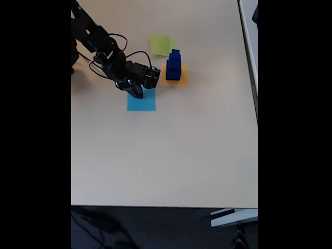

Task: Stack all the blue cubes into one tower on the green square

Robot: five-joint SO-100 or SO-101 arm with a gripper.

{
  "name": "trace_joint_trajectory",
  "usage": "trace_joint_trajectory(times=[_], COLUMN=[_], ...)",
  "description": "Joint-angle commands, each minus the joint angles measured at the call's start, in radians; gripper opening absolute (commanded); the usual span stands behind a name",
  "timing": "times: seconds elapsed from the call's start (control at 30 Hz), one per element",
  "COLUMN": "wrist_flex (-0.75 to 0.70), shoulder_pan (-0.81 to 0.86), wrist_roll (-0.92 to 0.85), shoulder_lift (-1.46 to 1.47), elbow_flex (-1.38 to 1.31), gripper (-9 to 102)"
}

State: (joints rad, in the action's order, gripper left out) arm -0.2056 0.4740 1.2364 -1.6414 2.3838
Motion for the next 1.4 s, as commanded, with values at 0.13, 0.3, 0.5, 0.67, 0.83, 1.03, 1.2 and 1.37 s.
trace_joint_trajectory(times=[0.13,0.3,0.5,0.67,0.83,1.03,1.2,1.37], wrist_flex=[0.029,0.037,0.04,-0.012,-0.184,-0.268,-0.264,-0.261], shoulder_pan=[0.003,-0.002,-0.026,-0.063,-0.101,-0.156,-0.215,-0.282], wrist_roll=[0.011,0.011,0.009,0.032,0.081,0.135,0.262,0.36], shoulder_lift=[-0.005,-0.005,-0.032,-0.106,-0.189,-0.229,-0.241,-0.244], elbow_flex=[-0.003,0.0,-0.005,-0.054,-0.19,-0.336,-0.387,-0.423], gripper=[11,16,20,22,26,27,27,30])
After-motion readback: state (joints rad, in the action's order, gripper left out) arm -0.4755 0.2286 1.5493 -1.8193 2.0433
